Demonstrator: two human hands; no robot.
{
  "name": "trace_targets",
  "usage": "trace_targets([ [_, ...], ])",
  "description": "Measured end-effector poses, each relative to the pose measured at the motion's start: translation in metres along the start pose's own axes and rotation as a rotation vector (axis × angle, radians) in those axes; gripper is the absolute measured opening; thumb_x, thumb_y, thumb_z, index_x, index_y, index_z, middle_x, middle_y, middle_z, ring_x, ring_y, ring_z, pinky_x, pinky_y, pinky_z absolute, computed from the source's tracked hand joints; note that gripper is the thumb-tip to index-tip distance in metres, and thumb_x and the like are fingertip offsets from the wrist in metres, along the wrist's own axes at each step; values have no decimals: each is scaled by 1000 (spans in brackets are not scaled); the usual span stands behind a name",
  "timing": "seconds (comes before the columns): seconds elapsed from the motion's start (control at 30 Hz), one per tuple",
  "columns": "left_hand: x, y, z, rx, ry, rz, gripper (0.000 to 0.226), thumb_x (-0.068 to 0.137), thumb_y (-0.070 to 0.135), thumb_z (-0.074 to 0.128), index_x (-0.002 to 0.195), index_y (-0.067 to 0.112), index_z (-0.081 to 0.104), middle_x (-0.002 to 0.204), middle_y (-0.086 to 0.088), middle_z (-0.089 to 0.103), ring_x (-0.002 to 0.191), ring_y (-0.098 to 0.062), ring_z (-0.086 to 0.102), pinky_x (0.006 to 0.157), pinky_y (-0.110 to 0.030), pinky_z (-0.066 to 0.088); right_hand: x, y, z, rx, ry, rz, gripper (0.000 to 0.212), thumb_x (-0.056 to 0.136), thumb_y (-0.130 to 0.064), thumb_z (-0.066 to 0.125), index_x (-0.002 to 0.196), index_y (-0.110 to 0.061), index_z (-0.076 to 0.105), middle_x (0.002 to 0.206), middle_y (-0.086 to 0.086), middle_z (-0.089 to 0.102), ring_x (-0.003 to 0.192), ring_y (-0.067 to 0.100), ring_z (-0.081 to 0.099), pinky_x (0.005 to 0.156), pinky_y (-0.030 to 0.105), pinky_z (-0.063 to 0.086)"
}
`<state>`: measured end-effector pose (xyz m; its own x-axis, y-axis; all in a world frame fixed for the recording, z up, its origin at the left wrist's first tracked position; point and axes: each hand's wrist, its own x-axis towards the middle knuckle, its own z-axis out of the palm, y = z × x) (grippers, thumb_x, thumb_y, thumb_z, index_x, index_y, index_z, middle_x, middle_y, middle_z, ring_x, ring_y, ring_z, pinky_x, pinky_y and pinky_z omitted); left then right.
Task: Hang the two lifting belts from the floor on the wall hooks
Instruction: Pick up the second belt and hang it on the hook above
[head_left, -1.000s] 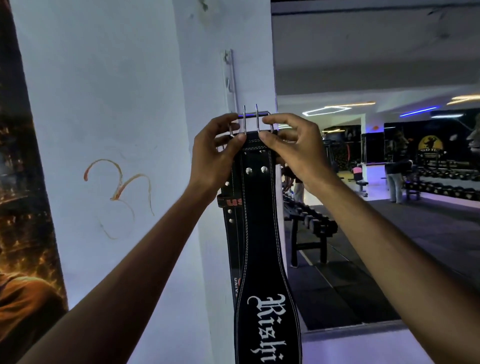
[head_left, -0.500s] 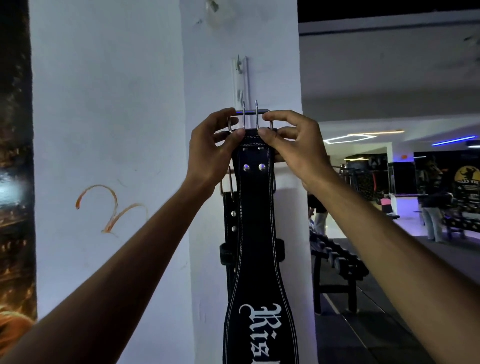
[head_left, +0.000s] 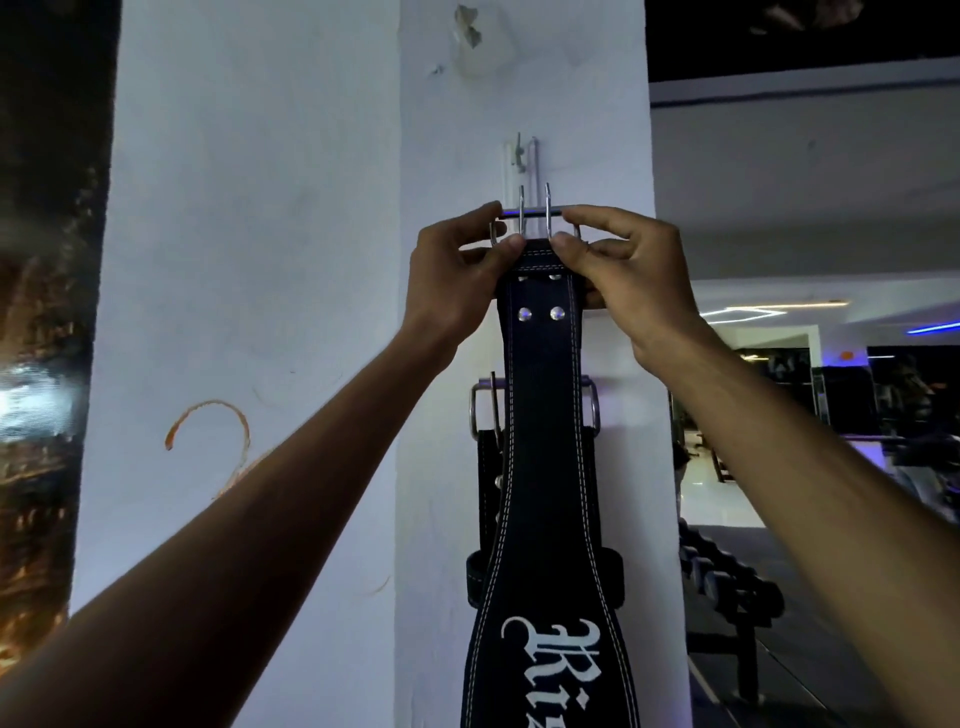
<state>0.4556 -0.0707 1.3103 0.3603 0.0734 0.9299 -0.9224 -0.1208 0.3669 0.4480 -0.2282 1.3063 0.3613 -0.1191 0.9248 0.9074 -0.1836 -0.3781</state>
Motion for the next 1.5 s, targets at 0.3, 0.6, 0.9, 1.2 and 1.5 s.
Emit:
trace_targets([
  [0.3, 22, -10, -3, 2, -1, 32, 32, 91, 19, 71, 115, -2, 70, 115, -15, 75, 82, -10, 70, 80, -36, 62, 23, 0, 8, -32, 20, 19, 35, 85, -21, 75, 119, -15, 69, 90, 15, 76, 84, 26, 75, 72, 38, 64],
  [0.6, 18, -24, -6, -26, -64, -29, 18, 95, 13, 68, 111, 8, 72, 93, 4, 72, 66, 5, 68, 66, -20, 58, 15, 17, 11, -52, 62, 85, 30, 80, -31, 77, 109, -22, 72, 89, 13, 77, 83, 25, 75, 82, 48, 61],
  [0.9, 17, -21, -9, -42, -25, -152, 42, 89, 27, 75, 122, 3, 67, 94, -5, 75, 76, -7, 73, 70, -26, 60, 19, 12, 17, -174, 129, 124, 43, 73, -58, 68, 105, -29, 62, 98, -2, 72, 89, 17, 69, 83, 39, 59],
  [1.2, 27, -22, -2, -13, 41, -220, 21, 80, 28, 76, 73, 11, 67, 77, -8, 71, 78, -22, 75, 60, -24, 58, 24, 13, 24, -195, 218, 239, 37, 59, -60, 69, 58, -23, 62, 64, -8, 68, 77, 23, 72, 77, 44, 61],
  [1.5, 30, -17, 2, 65, 53, -279, 26, 68, 41, 69, 71, 16, 63, 75, -3, 71, 73, -21, 75, 62, -28, 60, 26, 6, 27, -264, 177, 257, 33, 62, -55, 67, 63, -23, 58, 64, -7, 61, 66, 19, 62, 63, 31, 50],
])
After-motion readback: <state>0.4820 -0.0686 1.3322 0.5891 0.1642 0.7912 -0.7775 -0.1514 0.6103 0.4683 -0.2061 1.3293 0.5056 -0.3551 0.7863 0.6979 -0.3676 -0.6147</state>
